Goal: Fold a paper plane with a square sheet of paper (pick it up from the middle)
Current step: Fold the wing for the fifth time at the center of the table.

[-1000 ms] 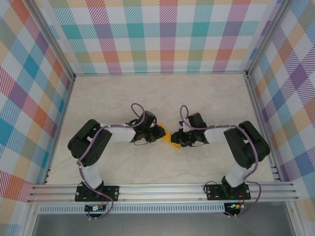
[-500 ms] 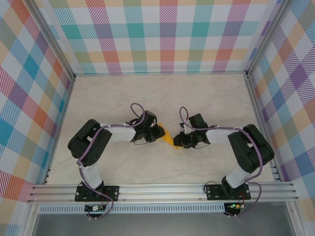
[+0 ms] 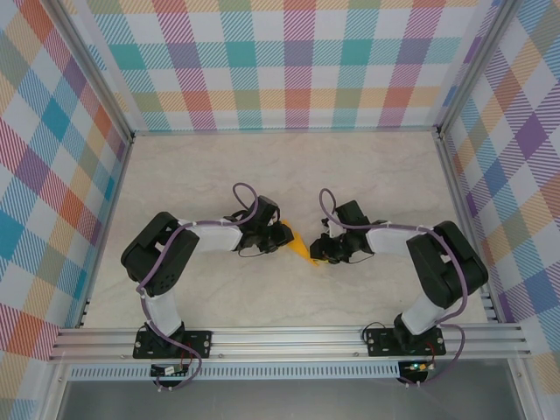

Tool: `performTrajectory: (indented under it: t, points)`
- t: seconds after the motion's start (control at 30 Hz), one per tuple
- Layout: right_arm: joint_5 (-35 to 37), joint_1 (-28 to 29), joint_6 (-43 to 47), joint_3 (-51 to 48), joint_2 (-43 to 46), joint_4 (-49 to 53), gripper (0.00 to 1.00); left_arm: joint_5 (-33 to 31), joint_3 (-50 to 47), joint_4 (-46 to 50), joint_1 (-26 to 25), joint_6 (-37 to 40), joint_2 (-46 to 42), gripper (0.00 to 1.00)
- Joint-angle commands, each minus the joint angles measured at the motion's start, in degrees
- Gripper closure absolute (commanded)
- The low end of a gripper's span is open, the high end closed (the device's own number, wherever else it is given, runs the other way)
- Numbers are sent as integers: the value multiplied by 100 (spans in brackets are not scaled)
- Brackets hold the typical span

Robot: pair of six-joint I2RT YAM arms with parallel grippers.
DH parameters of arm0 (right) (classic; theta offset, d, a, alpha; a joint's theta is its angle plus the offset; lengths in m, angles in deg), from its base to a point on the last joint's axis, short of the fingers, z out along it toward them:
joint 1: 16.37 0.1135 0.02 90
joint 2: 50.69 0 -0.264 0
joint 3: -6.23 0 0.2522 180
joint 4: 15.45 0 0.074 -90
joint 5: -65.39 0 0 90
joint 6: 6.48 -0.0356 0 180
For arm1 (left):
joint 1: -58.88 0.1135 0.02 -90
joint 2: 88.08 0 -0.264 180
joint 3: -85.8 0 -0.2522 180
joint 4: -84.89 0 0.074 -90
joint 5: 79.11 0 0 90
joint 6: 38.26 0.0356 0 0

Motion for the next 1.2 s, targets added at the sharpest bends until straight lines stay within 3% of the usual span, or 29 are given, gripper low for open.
performTrajectory:
  t: [0.0,0.13,0.4,0.6,1.17]
  points:
    - [460,85,31,304,494,612,76,-330,48,559,-15,24,232,74]
    - [874,377,47,527,547,857,76,-311,87,619,-17,13,287,75]
    - [774,1006,9,1181,-292,854,82,-320,135,678,-15,-15,338,75]
    - [925,976,-51,1395,-661,941,84,-338,113,714,-14,-18,347,75]
    - [1079,699,45,856,-780,1022,86,-471,157,879,-13,-12,410,75]
